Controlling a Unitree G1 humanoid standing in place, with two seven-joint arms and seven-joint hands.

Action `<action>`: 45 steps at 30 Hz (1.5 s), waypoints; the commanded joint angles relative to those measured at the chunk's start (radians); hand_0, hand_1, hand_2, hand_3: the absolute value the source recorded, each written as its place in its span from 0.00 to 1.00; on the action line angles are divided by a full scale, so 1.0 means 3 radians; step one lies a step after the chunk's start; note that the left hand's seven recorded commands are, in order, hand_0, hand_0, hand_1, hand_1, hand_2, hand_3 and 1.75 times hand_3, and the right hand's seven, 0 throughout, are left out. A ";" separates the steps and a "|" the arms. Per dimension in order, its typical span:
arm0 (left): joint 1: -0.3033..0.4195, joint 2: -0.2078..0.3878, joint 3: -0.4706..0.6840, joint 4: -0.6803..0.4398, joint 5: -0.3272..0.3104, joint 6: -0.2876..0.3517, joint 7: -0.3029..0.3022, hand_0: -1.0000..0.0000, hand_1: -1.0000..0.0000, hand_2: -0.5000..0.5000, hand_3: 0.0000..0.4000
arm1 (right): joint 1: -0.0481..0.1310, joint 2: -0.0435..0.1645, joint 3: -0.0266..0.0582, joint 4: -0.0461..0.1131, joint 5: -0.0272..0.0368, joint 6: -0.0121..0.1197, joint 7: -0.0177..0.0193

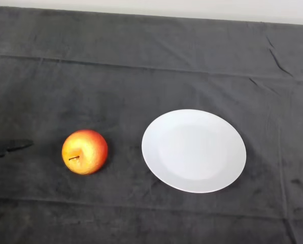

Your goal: Move the apple to the plate

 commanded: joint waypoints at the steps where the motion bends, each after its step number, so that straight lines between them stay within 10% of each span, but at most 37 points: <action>1: 0.0063 -0.0046 -0.0113 -0.0207 0.0104 0.0074 -0.0042 1.00 1.00 0.50 0.00 | 0.0371 0.0275 -0.0018 0.0247 0.0082 0.0373 0.0008; 18: 0.0192 -0.0203 -0.0527 -0.0803 0.0304 0.0560 -0.0233 1.00 1.00 0.50 0.00 | 0.0379 0.0282 0.0006 0.0220 0.0105 0.0391 0.0009; 45: -0.0004 -0.0298 -0.1020 -0.0404 0.0391 0.0677 -0.0491 1.00 1.00 0.50 0.00 | 0.0382 0.0286 0.0039 0.0205 0.0140 0.0402 0.0012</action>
